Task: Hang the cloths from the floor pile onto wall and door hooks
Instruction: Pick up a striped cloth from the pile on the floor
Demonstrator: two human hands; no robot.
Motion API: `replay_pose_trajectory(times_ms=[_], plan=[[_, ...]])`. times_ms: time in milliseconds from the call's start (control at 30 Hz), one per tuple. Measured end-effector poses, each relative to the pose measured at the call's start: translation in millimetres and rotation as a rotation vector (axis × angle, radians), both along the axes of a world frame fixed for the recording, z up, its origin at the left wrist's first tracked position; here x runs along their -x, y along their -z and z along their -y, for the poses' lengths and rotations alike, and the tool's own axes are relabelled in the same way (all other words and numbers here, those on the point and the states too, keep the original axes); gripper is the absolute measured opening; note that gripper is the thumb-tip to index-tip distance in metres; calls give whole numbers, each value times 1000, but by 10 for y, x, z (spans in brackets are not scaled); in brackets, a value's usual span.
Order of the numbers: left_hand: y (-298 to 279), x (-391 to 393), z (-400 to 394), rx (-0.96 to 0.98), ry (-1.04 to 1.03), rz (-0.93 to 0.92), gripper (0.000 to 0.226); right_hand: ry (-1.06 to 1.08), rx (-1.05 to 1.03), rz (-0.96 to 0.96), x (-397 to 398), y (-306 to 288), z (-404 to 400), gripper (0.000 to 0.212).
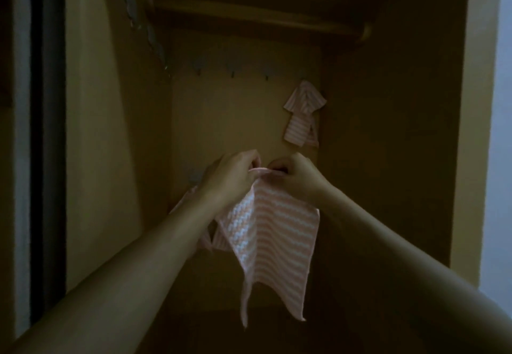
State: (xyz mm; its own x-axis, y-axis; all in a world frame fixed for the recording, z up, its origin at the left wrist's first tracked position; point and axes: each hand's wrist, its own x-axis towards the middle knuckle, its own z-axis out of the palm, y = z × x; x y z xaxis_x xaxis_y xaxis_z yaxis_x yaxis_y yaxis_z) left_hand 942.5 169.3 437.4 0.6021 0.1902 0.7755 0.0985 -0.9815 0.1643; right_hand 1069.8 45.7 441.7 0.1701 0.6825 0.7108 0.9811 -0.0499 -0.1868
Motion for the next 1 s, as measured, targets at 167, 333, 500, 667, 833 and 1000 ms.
replay_pose_trajectory(times_ms=[167, 333, 500, 667, 833, 1000], plan=[[-191, -465, -370, -39, -47, 3, 19, -158, -52, -157, -536, -212, -378, 23], [-486, -986, -743, -98, -125, 13, 15, -156, -85, -214, -1120, -532, -825, 14], [-929, -1429, -999, -106, -113, 46, 21, -103, -123, -187, -1527, -995, -1132, 15], [-1377, -1795, -1280, -110, -170, 109, 20, -63, -156, -214, -1859, -1451, -1358, 15], [-1737, -2055, -1499, -118, -179, 136, 22, 11, -242, -232, -2075, -1775, -1599, 17], [-2038, -2342, -1729, -33, -188, 190, 28, 126, -311, -161, -2214, -2069, -1867, 19]])
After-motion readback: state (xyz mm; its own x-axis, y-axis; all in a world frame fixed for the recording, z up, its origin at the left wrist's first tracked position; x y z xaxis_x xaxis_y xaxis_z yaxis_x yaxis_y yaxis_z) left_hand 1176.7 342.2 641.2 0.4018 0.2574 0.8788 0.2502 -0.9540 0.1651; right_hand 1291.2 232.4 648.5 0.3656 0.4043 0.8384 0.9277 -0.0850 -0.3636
